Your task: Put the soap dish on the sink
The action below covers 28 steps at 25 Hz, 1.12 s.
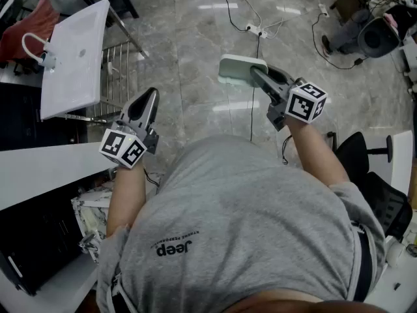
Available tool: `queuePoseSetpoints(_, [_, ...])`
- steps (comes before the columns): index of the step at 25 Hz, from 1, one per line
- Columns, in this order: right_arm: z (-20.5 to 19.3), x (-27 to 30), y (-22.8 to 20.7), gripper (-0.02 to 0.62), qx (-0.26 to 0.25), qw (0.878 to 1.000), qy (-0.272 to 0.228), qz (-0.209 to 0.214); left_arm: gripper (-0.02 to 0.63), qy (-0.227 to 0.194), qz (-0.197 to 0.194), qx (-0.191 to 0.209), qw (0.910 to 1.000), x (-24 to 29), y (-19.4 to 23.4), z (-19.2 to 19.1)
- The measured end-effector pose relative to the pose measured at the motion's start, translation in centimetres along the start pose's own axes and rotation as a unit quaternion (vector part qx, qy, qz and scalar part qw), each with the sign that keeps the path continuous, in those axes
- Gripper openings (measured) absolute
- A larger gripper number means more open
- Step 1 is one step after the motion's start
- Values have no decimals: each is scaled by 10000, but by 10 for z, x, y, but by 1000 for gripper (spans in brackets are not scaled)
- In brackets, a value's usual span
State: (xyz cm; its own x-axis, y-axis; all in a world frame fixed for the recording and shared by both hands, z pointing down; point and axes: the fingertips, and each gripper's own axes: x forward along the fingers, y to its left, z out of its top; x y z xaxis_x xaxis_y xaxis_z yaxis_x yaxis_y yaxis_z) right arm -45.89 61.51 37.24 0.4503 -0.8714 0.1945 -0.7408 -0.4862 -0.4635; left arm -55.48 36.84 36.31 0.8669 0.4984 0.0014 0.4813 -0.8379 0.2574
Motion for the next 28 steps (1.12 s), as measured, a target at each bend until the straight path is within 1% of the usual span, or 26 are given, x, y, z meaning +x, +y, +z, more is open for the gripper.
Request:
queuePoseSetpoints(11, [7, -2, -9, 126, -42, 10000, -19, 57, 28, -1, 30, 46, 10000, 11, -6, 2])
queuePoseSetpoints(14, [12, -6, -16, 127, 48, 9999, -75, 116, 28, 16, 54, 71, 10000, 18, -10, 2])
queuePoseSetpoints(18, [20, -17, -30, 130, 152, 9997, -136, 147, 28, 31, 101, 121, 9999, 31, -20, 5])
queuePoseSetpoints(25, [34, -45, -55, 129, 27, 9993, -159, 333, 28, -12, 156, 164, 9997, 68, -46, 5])
queuePoseSetpoints(28, [42, -47, -66, 129, -32, 9990, -186, 403, 28, -33, 142, 169, 9998, 83, -49, 4])
